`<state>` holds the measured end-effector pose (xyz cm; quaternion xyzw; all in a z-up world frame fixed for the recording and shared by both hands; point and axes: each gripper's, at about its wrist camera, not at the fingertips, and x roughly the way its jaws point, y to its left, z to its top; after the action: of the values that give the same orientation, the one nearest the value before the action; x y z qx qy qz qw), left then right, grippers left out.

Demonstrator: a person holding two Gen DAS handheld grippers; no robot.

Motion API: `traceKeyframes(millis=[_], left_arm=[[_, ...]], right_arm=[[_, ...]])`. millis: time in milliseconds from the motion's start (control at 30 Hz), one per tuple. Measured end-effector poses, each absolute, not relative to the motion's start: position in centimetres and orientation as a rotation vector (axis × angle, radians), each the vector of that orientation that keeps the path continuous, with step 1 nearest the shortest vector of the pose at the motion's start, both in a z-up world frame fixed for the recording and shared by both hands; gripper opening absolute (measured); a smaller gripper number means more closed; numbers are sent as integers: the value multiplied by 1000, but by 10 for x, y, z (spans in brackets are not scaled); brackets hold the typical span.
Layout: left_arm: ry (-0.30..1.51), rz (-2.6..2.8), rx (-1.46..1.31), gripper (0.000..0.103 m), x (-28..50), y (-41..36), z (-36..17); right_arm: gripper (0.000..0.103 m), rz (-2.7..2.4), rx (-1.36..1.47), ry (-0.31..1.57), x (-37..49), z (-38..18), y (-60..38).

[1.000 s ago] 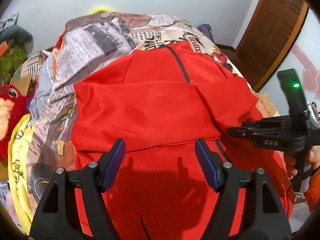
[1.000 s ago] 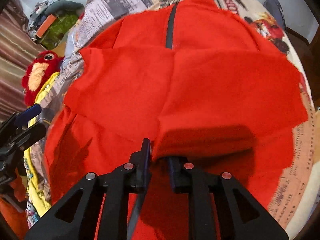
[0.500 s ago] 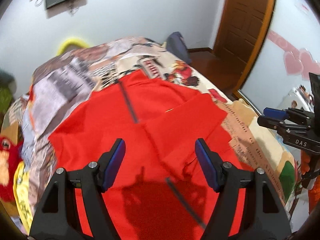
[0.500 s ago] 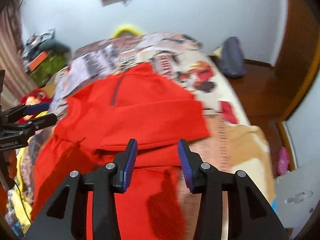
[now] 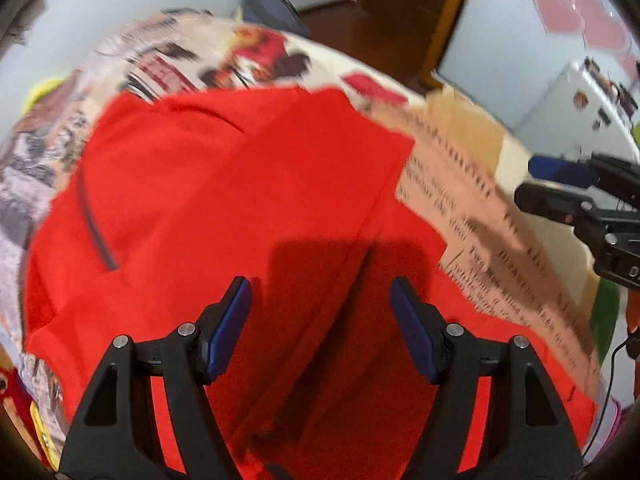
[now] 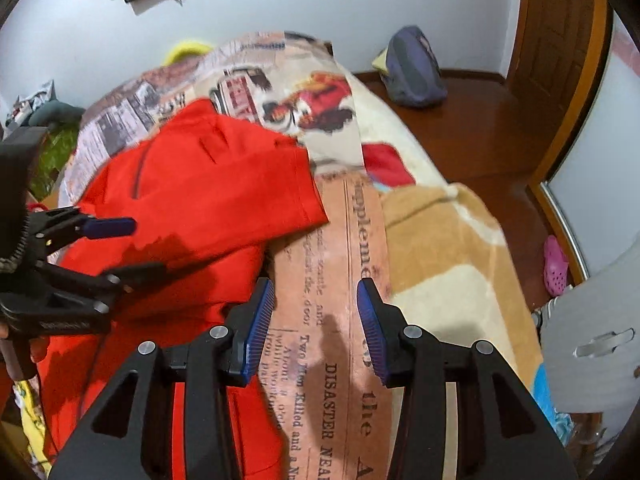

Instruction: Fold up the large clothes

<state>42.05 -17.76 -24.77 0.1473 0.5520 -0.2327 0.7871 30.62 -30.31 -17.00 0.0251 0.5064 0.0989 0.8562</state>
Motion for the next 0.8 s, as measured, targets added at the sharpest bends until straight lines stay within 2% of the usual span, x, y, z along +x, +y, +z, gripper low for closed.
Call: traceKeyframes(millis=[67,133,300,367,600,667,800], left_arm=[[1196,-501,325,69,425,-181,-258],[1176,-497,312,59,431,-179,-260],[1174,-503,198,19,444,-159,-257],[1162,-501,147,7,447,-148,-252],[1059,-434,30,7,435,-95,-202],[1026,-418,23,3,422,-77,-186],[957,-341,60,3,403,-41,-164]], right_arm=[[40,217,56,1078,309,-177,-302],[40,223,69,1095,314,-184,-303],[40,261,78,1126,327,-192,-287],[40,277,79,1134,331,-195,-278],[40,333,49,1198,339,-219,-239],[41,368,57,1229,338,-227,-230],[42,352,28,1227,334,-229,-222]])
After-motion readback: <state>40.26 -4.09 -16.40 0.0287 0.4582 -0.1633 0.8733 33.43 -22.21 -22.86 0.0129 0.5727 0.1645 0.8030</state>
